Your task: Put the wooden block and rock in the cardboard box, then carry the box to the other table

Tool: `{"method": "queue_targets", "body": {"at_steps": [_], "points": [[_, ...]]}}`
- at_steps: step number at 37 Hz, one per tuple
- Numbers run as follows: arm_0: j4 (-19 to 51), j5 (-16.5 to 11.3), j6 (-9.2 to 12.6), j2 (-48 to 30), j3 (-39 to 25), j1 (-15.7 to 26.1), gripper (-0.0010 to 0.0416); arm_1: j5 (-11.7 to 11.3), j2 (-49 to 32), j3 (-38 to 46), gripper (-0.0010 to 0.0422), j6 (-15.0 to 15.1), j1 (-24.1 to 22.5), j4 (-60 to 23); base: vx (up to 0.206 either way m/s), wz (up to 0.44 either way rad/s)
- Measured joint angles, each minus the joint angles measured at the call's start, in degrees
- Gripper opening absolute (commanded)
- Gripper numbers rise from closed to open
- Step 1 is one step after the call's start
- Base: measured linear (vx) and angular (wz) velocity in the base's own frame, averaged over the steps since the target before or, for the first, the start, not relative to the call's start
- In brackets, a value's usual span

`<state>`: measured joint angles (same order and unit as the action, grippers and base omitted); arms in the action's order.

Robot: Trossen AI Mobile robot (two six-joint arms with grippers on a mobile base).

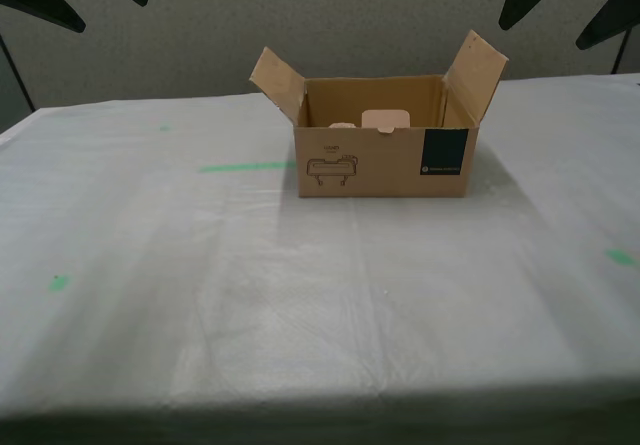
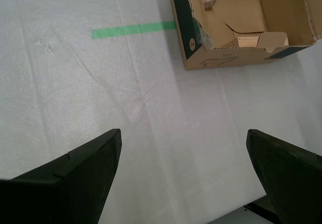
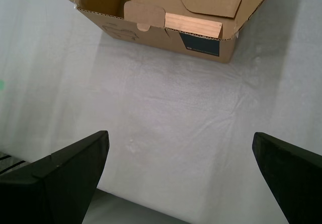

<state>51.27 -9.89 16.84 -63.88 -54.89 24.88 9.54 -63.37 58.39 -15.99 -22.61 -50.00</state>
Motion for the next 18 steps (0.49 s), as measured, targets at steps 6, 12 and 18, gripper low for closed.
{"method": "queue_targets", "body": {"at_steps": [6, 12, 18], "points": [[0.0, 0.0, 0.0, 0.0, 0.0, 0.0, 0.0398, 0.0, 0.0, 0.0, 0.0339, 0.0, 0.0, 0.0, 0.000, 0.000], [0.0, 0.0, 0.0, 0.0, 0.0, 0.0, 0.0399, 0.0, 0.0, 0.0, 0.0339, 0.0, 0.0, 0.0, 0.000, 0.000], [0.0, 0.0, 0.0, 0.0, 0.0, 0.0, 0.0399, 0.0, 0.0, 0.0, 0.0339, 0.0, 0.0, 0.0, 0.000, 0.000]]}}
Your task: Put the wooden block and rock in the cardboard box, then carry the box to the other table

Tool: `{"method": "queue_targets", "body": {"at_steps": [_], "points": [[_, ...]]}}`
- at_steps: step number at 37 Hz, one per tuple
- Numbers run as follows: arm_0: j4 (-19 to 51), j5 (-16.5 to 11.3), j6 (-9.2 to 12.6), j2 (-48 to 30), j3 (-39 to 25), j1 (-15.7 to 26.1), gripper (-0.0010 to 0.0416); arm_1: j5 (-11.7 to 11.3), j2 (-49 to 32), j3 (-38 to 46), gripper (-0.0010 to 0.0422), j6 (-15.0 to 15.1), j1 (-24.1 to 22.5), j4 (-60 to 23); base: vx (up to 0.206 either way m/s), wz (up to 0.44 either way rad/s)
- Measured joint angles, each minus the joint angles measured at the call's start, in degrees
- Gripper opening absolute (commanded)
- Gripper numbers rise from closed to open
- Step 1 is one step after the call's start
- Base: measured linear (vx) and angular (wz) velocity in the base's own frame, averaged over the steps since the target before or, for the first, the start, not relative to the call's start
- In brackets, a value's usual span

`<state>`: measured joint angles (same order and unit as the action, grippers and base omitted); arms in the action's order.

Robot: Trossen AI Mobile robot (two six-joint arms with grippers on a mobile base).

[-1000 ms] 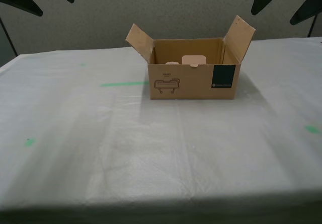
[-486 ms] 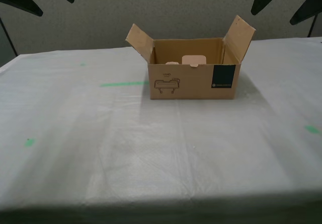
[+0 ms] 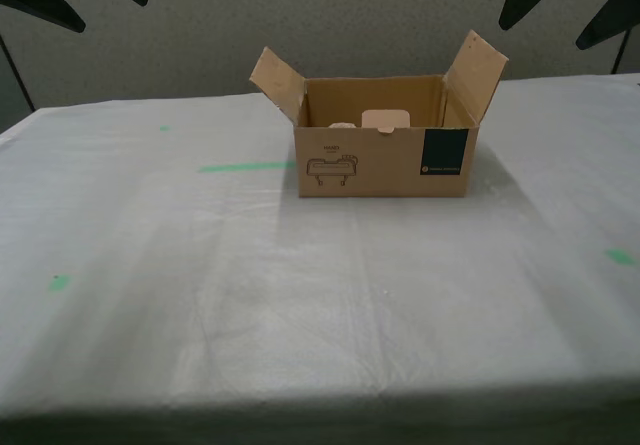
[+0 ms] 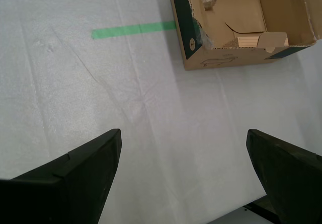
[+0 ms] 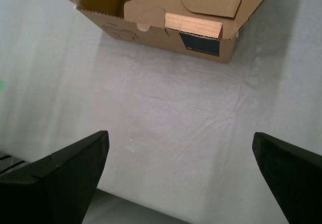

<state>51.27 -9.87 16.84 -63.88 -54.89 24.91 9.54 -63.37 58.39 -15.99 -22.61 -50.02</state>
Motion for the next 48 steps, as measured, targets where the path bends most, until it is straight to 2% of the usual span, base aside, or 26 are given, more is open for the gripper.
{"method": "queue_targets", "body": {"at_steps": [48], "points": [[0.0, 0.0, 0.0, 0.0, 0.0, 0.0, 0.0398, 0.0, 0.0, 0.0, 0.0339, 0.0, 0.0, 0.0, 0.000, 0.000]]}}
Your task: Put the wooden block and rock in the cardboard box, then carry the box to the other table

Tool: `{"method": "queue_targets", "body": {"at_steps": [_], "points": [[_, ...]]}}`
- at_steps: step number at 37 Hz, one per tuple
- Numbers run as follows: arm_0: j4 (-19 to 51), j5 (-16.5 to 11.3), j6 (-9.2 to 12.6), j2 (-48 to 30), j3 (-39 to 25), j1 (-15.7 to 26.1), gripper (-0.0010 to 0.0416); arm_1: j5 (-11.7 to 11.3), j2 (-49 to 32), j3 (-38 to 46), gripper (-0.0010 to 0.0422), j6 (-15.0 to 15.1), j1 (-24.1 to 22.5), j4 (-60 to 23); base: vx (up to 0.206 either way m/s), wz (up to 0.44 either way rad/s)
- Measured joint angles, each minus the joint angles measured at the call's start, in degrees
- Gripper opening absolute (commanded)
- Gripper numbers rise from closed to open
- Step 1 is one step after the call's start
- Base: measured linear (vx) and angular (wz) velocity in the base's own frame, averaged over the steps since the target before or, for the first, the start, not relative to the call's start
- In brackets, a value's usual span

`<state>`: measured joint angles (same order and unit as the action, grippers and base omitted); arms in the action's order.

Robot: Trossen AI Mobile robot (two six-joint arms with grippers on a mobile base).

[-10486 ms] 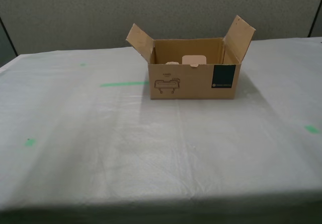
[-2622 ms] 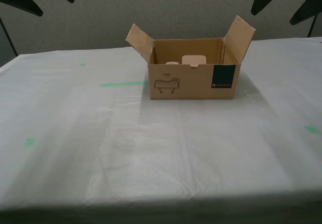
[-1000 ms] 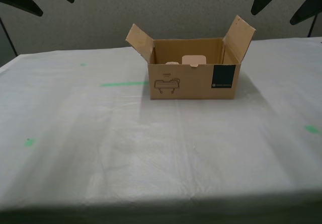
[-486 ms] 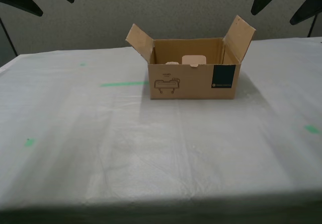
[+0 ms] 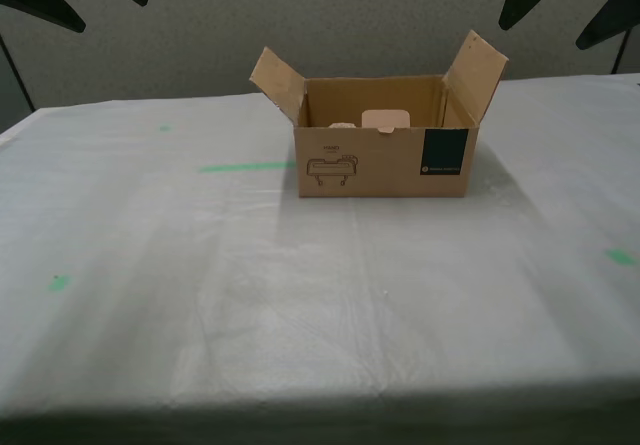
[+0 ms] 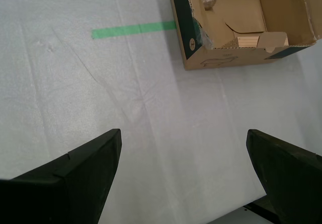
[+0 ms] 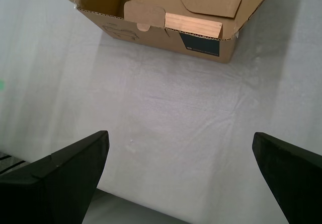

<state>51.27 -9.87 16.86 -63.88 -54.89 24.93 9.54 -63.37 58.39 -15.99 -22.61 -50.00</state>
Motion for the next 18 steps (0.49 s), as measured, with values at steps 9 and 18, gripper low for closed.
{"method": "queue_targets", "body": {"at_steps": [9, 18], "points": [[0.0, 0.0, 0.0, 0.0, 0.0, 0.0, 0.0398, 0.0, 0.0, 0.0, 0.0339, 0.0, 0.0, 0.0, 0.000, 0.000], [0.0, 0.0, 0.0, 0.0, 0.0, 0.0, 0.0399, 0.0, 0.0, 0.0, 0.0339, 0.0, 0.0, 0.0, 0.000, 0.000]]}}
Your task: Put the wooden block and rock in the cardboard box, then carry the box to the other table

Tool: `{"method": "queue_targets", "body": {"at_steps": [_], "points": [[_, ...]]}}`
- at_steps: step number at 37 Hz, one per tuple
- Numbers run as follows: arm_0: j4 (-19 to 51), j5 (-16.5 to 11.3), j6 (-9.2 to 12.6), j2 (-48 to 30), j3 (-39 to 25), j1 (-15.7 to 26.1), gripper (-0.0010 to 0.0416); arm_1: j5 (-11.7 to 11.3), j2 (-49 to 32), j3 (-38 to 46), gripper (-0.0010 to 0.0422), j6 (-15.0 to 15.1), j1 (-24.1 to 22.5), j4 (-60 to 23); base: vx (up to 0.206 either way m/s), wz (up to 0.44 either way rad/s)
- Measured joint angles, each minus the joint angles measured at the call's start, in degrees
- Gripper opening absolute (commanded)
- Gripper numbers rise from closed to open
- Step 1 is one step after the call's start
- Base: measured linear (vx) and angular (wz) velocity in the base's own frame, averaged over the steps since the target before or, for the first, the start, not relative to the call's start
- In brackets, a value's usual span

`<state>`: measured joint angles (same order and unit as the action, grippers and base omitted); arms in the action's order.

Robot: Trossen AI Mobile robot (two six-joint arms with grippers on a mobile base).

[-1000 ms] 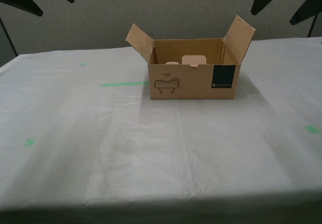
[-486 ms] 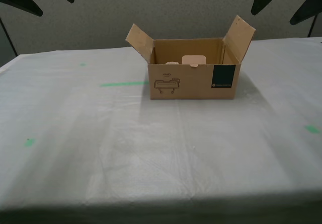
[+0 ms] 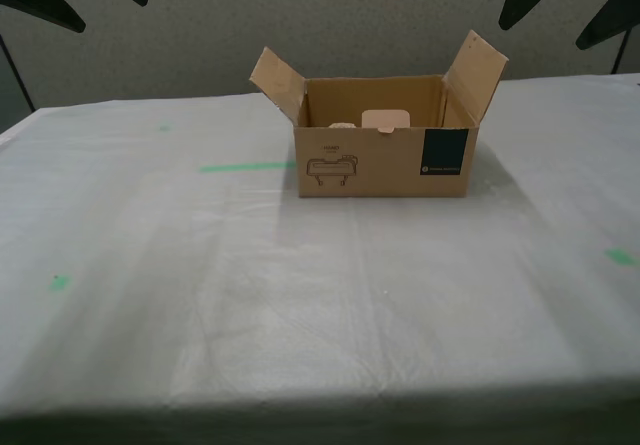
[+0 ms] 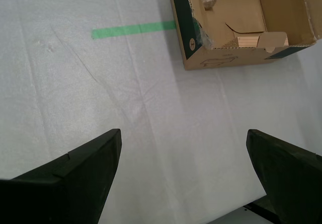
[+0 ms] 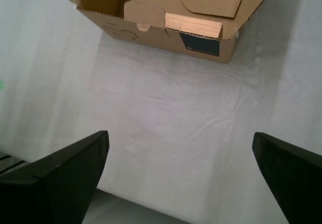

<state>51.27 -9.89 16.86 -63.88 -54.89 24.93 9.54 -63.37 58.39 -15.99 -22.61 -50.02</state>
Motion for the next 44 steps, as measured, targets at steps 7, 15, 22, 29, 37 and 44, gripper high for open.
{"method": "queue_targets", "body": {"at_steps": [7, 15, 22, 29, 37, 44], "points": [[0.0, 0.0, 0.0, 0.0, 0.0, -0.1, 0.0398, 0.0, 0.0, 0.0, 0.0339, 0.0, 0.0, 0.0, 0.000, 0.000], [0.0, 0.0, 0.0, 0.0, 0.0, -0.1, 0.0398, 0.0, 0.0, 0.0, 0.0339, 0.0, 0.0, 0.0, 0.000, 0.000], [0.0, 0.0, 0.0, 0.0, 0.0, 0.0, 0.0399, 0.0, 0.0, 0.0, 0.0339, 0.0, 0.0, 0.0, 0.000, 0.000], [0.0, 0.0, 0.0, 0.0, 0.0, 0.0, 0.0398, 0.0, 0.0, 0.0, 0.0339, 0.0, 0.0, 0.0, 0.000, 0.000], [0.0, 0.0, 0.0, 0.0, 0.0, 0.0, 0.0398, 0.0, 0.0, 0.0, 0.0339, 0.0, 0.0, 0.0, 0.000, 0.000], [0.0, 0.0, 0.0, 0.0, 0.0, 0.0, 0.0399, 0.0, 0.0, 0.0, 0.0339, 0.0, 0.0, 0.0, 0.000, 0.000]]}}
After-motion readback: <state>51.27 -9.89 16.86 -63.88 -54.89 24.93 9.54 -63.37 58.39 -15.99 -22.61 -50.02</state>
